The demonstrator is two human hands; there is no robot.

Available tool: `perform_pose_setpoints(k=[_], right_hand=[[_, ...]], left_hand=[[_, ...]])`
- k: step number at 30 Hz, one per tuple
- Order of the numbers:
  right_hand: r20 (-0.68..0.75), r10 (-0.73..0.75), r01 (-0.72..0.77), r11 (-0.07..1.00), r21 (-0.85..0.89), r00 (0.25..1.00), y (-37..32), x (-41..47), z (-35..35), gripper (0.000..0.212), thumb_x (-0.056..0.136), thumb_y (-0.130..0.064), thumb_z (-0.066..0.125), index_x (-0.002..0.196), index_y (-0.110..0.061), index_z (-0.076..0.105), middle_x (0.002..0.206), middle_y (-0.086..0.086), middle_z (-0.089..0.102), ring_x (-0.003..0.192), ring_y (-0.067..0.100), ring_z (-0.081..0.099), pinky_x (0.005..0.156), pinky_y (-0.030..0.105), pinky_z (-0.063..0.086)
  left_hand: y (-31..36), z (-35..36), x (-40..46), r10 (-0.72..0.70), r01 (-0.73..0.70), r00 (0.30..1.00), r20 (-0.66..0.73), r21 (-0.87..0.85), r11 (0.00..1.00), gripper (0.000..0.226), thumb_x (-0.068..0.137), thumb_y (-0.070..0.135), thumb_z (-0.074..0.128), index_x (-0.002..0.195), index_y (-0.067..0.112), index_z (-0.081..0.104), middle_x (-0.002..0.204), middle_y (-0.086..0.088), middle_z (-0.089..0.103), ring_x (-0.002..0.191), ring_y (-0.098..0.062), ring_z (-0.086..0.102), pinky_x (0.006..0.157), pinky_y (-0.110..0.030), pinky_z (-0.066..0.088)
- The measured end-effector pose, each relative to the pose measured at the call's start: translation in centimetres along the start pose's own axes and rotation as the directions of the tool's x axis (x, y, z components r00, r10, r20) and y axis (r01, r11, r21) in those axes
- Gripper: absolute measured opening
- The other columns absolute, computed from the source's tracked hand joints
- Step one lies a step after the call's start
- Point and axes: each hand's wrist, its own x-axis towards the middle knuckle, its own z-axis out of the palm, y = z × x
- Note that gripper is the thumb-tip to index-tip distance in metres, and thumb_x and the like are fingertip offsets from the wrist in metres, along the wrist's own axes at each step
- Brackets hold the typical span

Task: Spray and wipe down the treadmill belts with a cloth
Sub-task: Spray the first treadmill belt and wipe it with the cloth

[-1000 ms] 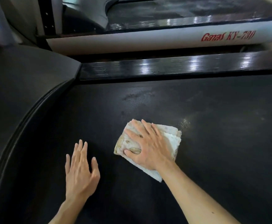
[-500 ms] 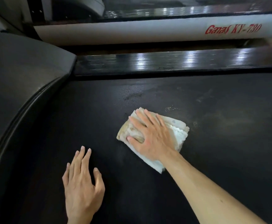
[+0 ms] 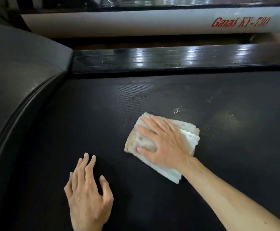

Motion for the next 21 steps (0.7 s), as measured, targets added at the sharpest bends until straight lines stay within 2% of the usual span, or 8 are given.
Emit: perform_pose_setpoints(k=[3, 5, 8, 10, 12, 18, 21], right_hand=[[-0.055, 0.134, -0.136, 0.990, -0.026, 0.989, -0.8, 4.1, 0.9, 0.067, 0.093, -0.072, 0.037, 0.152, -0.041, 0.042, 0.170, -0.012, 0.019, 0.158, 0.014, 0.012, 0.127, 0.047, 0.015], [-0.069, 0.154, -0.156, 0.987, -0.025, 0.986, -2.7, 5.5, 1.6, 0.068, 0.094, -0.071, 0.036, 0.154, -0.039, 0.041, 0.170, -0.010, 0.021, 0.158, 0.018, 0.014, 0.126, 0.050, 0.016], [-0.029, -0.001, 0.000, 0.999, -0.035, 1.000, -4.7, 4.3, 2.2, 0.067, 0.094, -0.070, 0.037, 0.154, -0.039, 0.040, 0.170, -0.010, 0.019, 0.159, 0.016, 0.011, 0.126, 0.050, 0.014], [0.009, -0.101, 0.102, 0.995, -0.018, 0.995, -3.9, 3.1, 1.8, 0.066, 0.094, -0.071, 0.041, 0.154, -0.044, 0.039, 0.171, -0.014, 0.016, 0.159, 0.011, 0.005, 0.129, 0.045, 0.008], [0.056, -0.133, 0.133, 0.991, 0.009, 0.990, -2.6, 2.8, 1.1, 0.065, 0.093, -0.072, 0.043, 0.154, -0.047, 0.039, 0.171, -0.017, 0.012, 0.159, 0.007, 0.000, 0.129, 0.042, 0.005], [0.035, -0.064, 0.066, 0.996, -0.060, 0.997, -2.1, 3.6, 0.9, 0.071, 0.094, -0.074, 0.035, 0.158, -0.043, 0.032, 0.173, -0.011, 0.009, 0.160, 0.014, 0.002, 0.129, 0.046, 0.006], [0.037, 0.040, -0.039, 0.999, -0.025, 0.999, -2.3, 3.8, 0.8, 0.073, 0.095, -0.076, 0.027, 0.161, -0.045, 0.023, 0.174, -0.008, 0.001, 0.160, 0.020, -0.005, 0.129, 0.048, 0.003]], left_hand=[[0.0, 0.0, 0.1, -0.004, 0.004, 1.000, 0.007, 0.000, 1.000, 0.064, 0.085, 0.035, 0.038, 0.148, 0.022, 0.045, 0.163, 0.009, 0.032, 0.153, -0.009, 0.021, 0.122, -0.044, 0.018], [0.0, 0.1, 0.1, -0.005, 0.005, 1.000, 0.002, -0.007, 1.000, 0.064, 0.085, 0.034, 0.039, 0.148, 0.023, 0.045, 0.163, 0.011, 0.031, 0.153, -0.008, 0.020, 0.122, -0.043, 0.017], [-0.1, 0.2, 0.1, -0.004, 0.004, 1.000, 0.003, 0.000, 1.000, 0.064, 0.085, 0.033, 0.040, 0.148, 0.023, 0.046, 0.163, 0.011, 0.031, 0.153, -0.008, 0.020, 0.122, -0.043, 0.018], [-0.1, 0.2, 0.1, -0.003, 0.003, 1.000, -0.002, -0.002, 1.000, 0.064, 0.085, 0.032, 0.042, 0.148, 0.022, 0.046, 0.163, 0.009, 0.032, 0.153, -0.009, 0.022, 0.122, -0.044, 0.020], [-0.2, 0.2, 0.1, -0.001, 0.001, 1.000, -0.004, -0.007, 1.000, 0.063, 0.085, 0.031, 0.042, 0.148, 0.021, 0.046, 0.163, 0.008, 0.033, 0.153, -0.010, 0.024, 0.122, -0.045, 0.021], [-0.2, -0.1, -0.1, 0.016, -0.017, 0.999, 0.037, 0.019, 1.000, 0.061, 0.089, 0.031, 0.044, 0.149, 0.020, 0.042, 0.163, 0.007, 0.031, 0.154, -0.014, 0.021, 0.123, -0.042, 0.018], [-0.2, -0.2, -0.1, 0.012, -0.012, 0.999, 0.033, 0.021, 1.000, 0.060, 0.091, 0.031, 0.042, 0.149, 0.020, 0.043, 0.164, 0.006, 0.031, 0.154, -0.013, 0.020, 0.123, -0.042, 0.018]])
